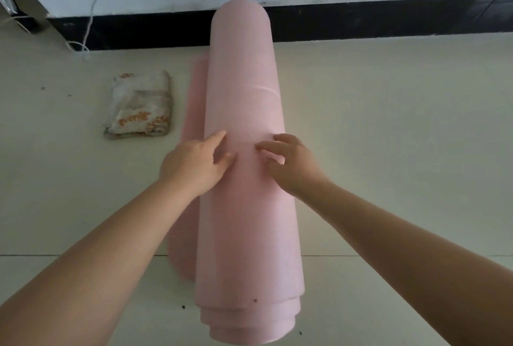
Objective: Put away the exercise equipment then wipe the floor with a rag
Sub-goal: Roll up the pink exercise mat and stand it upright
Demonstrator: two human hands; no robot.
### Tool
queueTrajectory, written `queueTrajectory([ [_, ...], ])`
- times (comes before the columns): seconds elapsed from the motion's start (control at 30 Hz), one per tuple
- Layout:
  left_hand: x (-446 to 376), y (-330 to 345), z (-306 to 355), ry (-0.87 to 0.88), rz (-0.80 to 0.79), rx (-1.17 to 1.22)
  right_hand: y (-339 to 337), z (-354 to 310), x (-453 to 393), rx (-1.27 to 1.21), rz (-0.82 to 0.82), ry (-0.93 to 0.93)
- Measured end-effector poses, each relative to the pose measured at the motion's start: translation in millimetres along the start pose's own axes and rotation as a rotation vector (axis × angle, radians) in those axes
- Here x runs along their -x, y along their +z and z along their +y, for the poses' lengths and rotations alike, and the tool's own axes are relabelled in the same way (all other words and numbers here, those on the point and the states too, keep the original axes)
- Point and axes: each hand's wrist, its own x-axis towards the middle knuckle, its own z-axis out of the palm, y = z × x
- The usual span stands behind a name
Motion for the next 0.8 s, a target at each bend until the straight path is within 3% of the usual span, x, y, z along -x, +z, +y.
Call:
queueTrajectory([
  [0.07, 1, 1, -17, -0.095, -0.092, 0.071, 4, -5, -2, -0.1, 0.016, -0.036],
  [0.17, 3, 1, -36, -0.217, -0.191, 0.316, 6, -13, -8, -0.346, 0.075, 0.066],
  [0.3, 9, 8, -47, -0.354, -0.17, 0.779, 17, -16, -19, -0.149, 0.057, 0.093],
  [0.57, -24, 30, -79, -0.514, -0.179, 0.75, 17, -47, -47, 0.175, 0.078, 0.14],
  [0.8, -61, 41, -78, -0.54, -0.182, 0.877, -4, -37, -67, 0.123, 0.116, 0.25],
])
